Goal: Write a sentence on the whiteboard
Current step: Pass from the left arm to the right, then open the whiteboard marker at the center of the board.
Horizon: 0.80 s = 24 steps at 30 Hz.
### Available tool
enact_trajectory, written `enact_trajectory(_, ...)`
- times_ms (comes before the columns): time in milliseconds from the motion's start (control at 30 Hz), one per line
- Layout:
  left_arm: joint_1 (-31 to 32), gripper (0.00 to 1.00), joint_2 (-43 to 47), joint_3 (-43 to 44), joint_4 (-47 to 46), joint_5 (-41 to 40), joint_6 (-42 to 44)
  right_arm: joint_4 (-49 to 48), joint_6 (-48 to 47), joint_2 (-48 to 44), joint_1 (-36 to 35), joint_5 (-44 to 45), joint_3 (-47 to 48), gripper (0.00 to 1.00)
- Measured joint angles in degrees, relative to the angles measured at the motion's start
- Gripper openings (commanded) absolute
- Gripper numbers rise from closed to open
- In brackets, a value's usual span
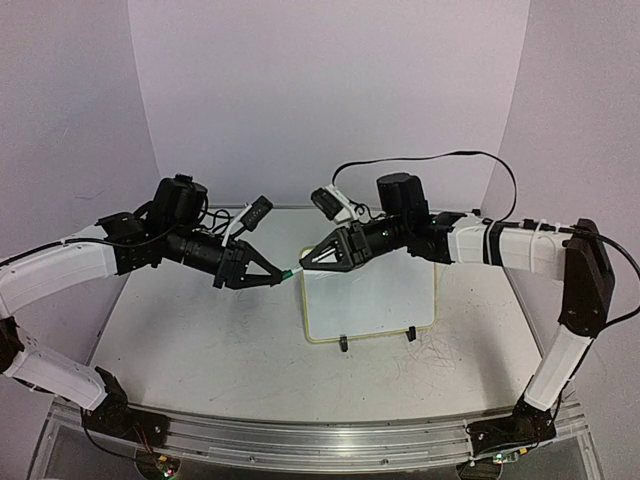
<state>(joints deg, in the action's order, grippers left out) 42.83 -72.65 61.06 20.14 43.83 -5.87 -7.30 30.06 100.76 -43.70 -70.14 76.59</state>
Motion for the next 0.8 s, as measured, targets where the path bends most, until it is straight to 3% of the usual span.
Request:
enact_trajectory(67, 0.0, 0.24, 0.0, 0.0, 0.1, 0.0, -0.1, -0.5, 0.2, 0.0, 0.0, 0.1, -0.3, 0.00)
enact_trajectory(133, 0.0, 0.37, 0.0, 0.0, 0.2, 0.0, -0.2, -0.9, 0.2, 0.0, 0.0, 0.3, -0.5, 0.00)
enact_trajectory(200, 0.0, 0.43, 0.0, 0.0, 0.3, 0.0, -0.3, -1.4, 0.2, 0.0, -0.1, 0.5, -0.7, 0.00)
enact_trajectory(300, 0.0, 0.44, -0.1, 0.0, 0.3, 0.6, -0.5, -2.0, 0.2, 0.0, -0.3, 1.1, -0.9, 0.00)
enact_trajectory(433, 0.0, 0.42, -0.5, 0.1, 0.4, 1.9, -0.5, -2.5, 0.2, 0.0, -0.4, 1.7, -1.0, 0.00)
enact_trajectory(800, 0.0, 0.03, -2.3, 0.5, 0.2, 2.6, -1.5, -2.7, 0.2, -0.4, -0.4, 2.2, -1.8, 0.00)
